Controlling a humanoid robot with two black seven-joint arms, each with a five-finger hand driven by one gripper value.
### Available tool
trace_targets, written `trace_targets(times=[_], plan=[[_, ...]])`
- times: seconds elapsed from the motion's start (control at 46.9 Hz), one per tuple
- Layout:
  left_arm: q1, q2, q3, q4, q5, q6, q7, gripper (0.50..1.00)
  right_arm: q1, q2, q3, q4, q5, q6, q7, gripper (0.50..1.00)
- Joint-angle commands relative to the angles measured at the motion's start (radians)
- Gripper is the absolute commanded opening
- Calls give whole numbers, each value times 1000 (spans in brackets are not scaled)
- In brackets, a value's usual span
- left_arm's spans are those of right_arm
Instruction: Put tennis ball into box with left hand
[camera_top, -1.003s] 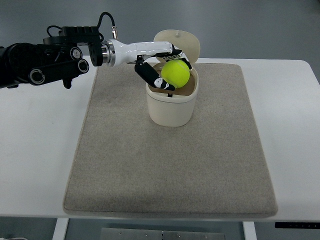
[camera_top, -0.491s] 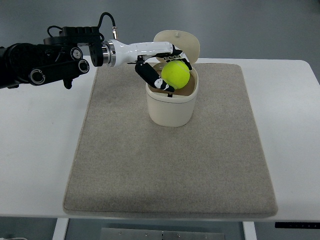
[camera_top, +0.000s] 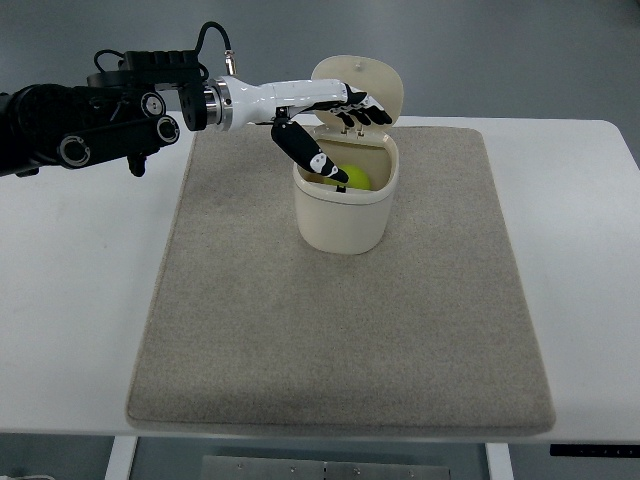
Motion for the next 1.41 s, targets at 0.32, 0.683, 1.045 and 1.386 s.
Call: trace_targets(times=[0.32, 0.683, 1.045, 1.386], plan=[[81, 7, -295, -123, -3, 8, -8, 872, 0, 0, 0, 0, 0, 0, 0, 901], [182, -1, -568, -42, -127, 109, -2, 864, 0, 0, 0, 0, 0, 0, 0, 901], [213, -42, -582, 135, -386, 127, -3, 861, 0, 0, 0, 0, 0, 0, 0, 901], [282, -119, -726, 483, -698, 11, -2, 861, 0, 0, 0, 0, 0, 0, 0, 901]])
